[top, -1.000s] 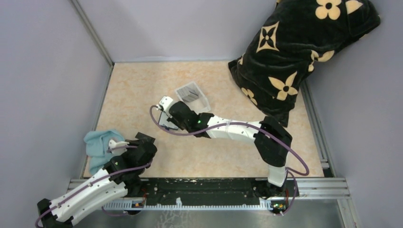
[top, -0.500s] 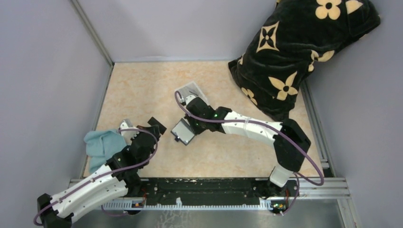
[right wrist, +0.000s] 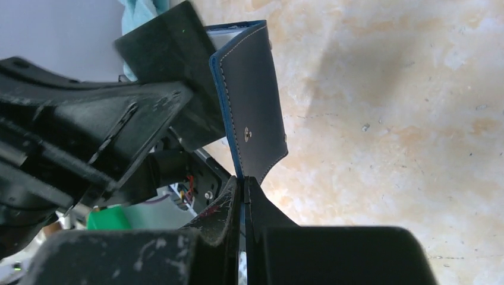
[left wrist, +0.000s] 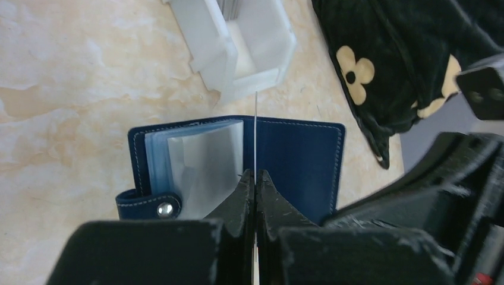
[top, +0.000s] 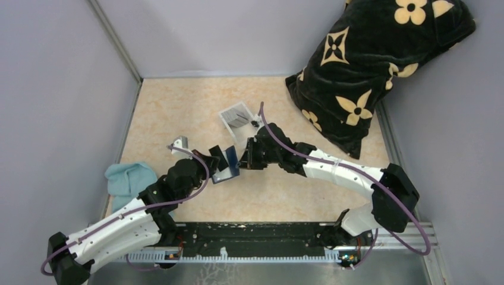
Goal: Put the credit cards into the card holder
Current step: Open the card holder at the center of the board.
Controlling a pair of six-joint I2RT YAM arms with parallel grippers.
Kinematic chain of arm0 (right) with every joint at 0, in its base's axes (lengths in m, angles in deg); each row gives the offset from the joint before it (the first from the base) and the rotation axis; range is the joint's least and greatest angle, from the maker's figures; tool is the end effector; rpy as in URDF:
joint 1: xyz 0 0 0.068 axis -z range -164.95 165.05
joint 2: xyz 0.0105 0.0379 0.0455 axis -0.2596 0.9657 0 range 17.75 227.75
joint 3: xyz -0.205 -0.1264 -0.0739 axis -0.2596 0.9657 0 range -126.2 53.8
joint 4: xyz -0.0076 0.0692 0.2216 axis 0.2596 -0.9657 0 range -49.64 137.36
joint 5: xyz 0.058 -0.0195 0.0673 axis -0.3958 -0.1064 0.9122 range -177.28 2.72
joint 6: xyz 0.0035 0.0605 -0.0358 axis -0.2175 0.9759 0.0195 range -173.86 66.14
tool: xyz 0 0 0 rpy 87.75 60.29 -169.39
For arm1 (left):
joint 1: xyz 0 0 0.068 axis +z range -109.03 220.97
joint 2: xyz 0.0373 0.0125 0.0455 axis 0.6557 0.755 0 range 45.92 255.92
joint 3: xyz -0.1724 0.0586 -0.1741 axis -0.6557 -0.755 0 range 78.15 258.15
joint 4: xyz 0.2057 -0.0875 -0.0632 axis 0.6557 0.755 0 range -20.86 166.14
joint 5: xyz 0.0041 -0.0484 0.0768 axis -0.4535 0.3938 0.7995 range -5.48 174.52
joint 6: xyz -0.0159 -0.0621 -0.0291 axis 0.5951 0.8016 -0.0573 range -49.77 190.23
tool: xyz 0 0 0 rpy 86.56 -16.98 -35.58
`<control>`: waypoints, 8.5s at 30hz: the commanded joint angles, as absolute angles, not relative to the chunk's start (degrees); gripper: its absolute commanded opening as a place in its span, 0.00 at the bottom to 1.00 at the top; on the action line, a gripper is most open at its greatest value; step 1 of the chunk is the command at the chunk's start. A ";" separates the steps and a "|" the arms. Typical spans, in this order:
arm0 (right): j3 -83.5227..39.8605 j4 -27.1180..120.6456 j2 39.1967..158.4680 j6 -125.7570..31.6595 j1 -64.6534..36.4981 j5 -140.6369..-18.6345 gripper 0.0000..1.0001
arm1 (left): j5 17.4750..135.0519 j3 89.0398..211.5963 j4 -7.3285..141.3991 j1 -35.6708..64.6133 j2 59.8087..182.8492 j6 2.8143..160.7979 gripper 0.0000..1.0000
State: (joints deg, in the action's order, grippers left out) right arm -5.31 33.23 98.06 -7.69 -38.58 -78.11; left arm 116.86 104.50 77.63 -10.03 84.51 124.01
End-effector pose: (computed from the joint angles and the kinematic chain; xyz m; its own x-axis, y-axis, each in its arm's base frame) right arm 0.1746 0.2524 0.2555 -0.8665 0.0244 -0.4985 -0.3565 0.6688 0.6524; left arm 0.1289 -0.1101 0.2346 -0.4074 -0.5802 -0.7052 0.0223 0.7657 -0.6428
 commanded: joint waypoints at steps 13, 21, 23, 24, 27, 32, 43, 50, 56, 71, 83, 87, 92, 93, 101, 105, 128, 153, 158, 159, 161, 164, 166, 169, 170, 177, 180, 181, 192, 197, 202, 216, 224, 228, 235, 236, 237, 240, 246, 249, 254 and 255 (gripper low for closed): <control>10.53 54.65 98.88 5.71 -29.20 -64.20 0.00 | 106.56 101.06 74.30 -10.14 84.07 118.67 0.00; 14.28 55.17 99.76 4.20 -24.43 -61.26 0.00 | 104.62 98.36 71.95 -10.01 87.19 116.48 0.00; 14.71 55.07 100.14 3.57 -23.58 -60.77 0.00 | 103.87 98.17 70.88 -9.82 88.65 115.65 0.00; 14.88 54.87 100.48 3.24 -23.17 -60.62 0.00 | 103.39 98.11 70.32 -9.69 89.48 115.25 0.00; 15.46 54.87 101.47 2.28 -22.06 -59.64 0.00 | 102.66 97.93 68.97 -9.41 92.17 114.91 0.00; 16.26 54.52 102.58 1.00 -20.60 -58.89 0.00 | 101.06 97.25 66.17 -8.45 95.94 112.70 0.00; 16.48 54.30 104.50 -1.11 -18.39 -56.92 0.00 | 91.74 102.13 67.16 -3.51 102.79 104.69 0.00; 15.50 54.00 105.84 -1.94 -18.21 -56.31 0.00 | 86.52 105.06 67.81 -3.49 106.30 102.62 0.00; 15.14 53.47 105.65 -2.42 -17.82 -55.80 0.00 | 86.46 110.24 73.40 -3.50 111.74 102.11 0.00; 15.66 54.10 105.53 -3.36 -16.86 -54.20 0.00 | 93.88 122.49 88.84 -1.95 124.29 106.13 0.00; 16.25 54.61 105.46 -3.77 -16.24 -53.61 0.00 | 98.50 122.10 90.25 0.43 122.90 108.19 0.00; 16.15 54.57 105.47 -3.89 -16.15 -53.48 0.00 | 100.22 122.03 90.99 0.79 121.55 108.46 0.00; 16.09 54.56 105.53 -3.94 -16.15 -53.41 0.00 | 99.48 121.43 90.84 1.48 121.25 108.26 0.00; 16.01 54.49 105.55 -3.94 -16.15 -53.43 0.00 | 98.91 121.03 90.37 1.58 121.18 108.28 0.00; 16.01 54.52 105.68 -4.24 -16.15 -53.24 0.00 | 91.40 117.95 84.50 3.44 119.36 108.86 0.00; 16.16 54.83 105.90 -4.21 -16.15 -53.26 0.00 | 88.71 117.50 83.62 4.43 118.95 108.95 0.00; 16.80 55.27 105.85 -4.23 -15.90 -53.00 0.00 | 88.66 116.46 84.43 4.94 118.96 108.50 0.00; 17.06 55.55 106.34 -4.31 -15.73 -52.88 0.00 | 85.47 114.62 82.95 4.98 121.26 109.03 0.00; 17.22 55.40 106.43 -4.38 -15.71 -52.99 0.00 | 84.51 112.59 81.34 5.70 120.56 110.63 0.00; 17.24 55.44 106.41 -4.46 -15.71 -53.00 0.00 | 84.21 112.14 80.88 5.84 120.48 110.92 0.00; 17.33 55.45 106.34 -4.47 -15.71 -53.00 0.00 | 83.50 111.39 79.91 6.34 120.12 111.51 0.00; 17.58 55.45 106.26 -4.47 -15.66 -53.07 0.00 | 82.44 110.26 78.53 7.05 119.76 112.24 0.00; 17.72 55.28 106.10 -4.57 -15.63 -53.15 0.00 | 81.53 109.27 77.22 7.53 119.28 112.76 0.00; 17.81 55.10 105.99 -4.69 -15.67 -53.22 0.00 | 79.51 106.98 74.02 8.36 118.27 114.08 0.00; 17.85 55.09 105.92 -4.66 -15.67 -53.25 0.00 | 78.72 106.40 72.95 8.58 118.17 114.45 0.00; 18.10 54.92 105.99 -5.01 -15.67 -53.49 0.00 | 75.47 104.28 69.02 9.02 117.11 115.62 0.00; 18.19 54.99 106.10 -5.10 -15.63 -53.48 0.00 | 74.92 104.42 68.76 9.11 116.13 115.55 0.00; 18.21 55.07 106.17 -5.09 -15.62 -53.52 0.00 | 74.51 104.50 68.68 9.10 115.77 115.50 0.00; 18.85 55.23 106.25 -5.38 -15.63 -53.87 0.00 | 72.60 106.22 70.17 9.24 112.62 115.55 0.00; 19.12 55.36 106.25 -5.43 -15.63 -54.04 0.00 | 71.50 106.04 69.44 9.24 112.63 116.32 0.00; 19.22 55.69 106.20 -5.36 -15.63 -54.02 0.00 | 69.99 106.01 68.28 9.20 113.00 117.20 0.00; 20.37 56.13 105.99 -5.36 -15.62 -54.89 0.00 | 65.99 104.18 61.85 8.92 114.74 120.96 0.00; 20.65 56.07 105.51 -5.19 -15.63 -55.28 0.00 | 66.93 104.00 60.07 7.39 116.21 122.03 0.00; 20.92 56.26 105.29 -5.20 -15.64 -55.53 0.00 | 67.30 104.18 58.54 6.35 117.42 122.80 0.00; 21.21 56.17 105.05 -5.21 -15.62 -55.78 0.00 | 68.55 105.04 57.58 4.75 119.58 123.09 0.00; 21.24 56.15 105.10 -5.25 -15.64 -55.87 0.00 | 68.83 105.00 57.50 4.56 119.98 123.05 0.00; 21.26 56.21 105.11 -5.27 -15.63 -55.90 0.00 | 69.06 105.04 57.29 4.38 120.41 123.17 0.00; 21.42 56.39 105.19 -5.31 -15.63 -55.98 0.00 | 69.38 105.17 56.33 3.70 121.85 123.60 0.00; 21.54 55.48 104.78 -6.17 -15.66 -56.90 0.00 | 70.38 107.09 55.48 1.39 125.14 123.70 0.00; 20.67 52.18 103.44 -8.30 -15.62 -59.75 0.06 | 71.32 107.94 55.56 0.14 126.54 123.74 0.00; 19.00 46.63 100.49 -11.73 -15.62 -65.35 0.27 | 72.98 108.41 56.56 -0.84 127.85 123.94 0.00; 18.73 45.35 99.85 -12.23 -15.62 -66.32 0.29 | 73.12 108.27 56.60 -0.91 127.93 124.14 0.00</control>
State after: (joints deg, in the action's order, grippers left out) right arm 21.53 49.38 103.84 -8.26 -16.22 -61.06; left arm 71.33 107.19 57.54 -0.39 127.22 123.59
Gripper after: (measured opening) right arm 0.250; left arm 0.007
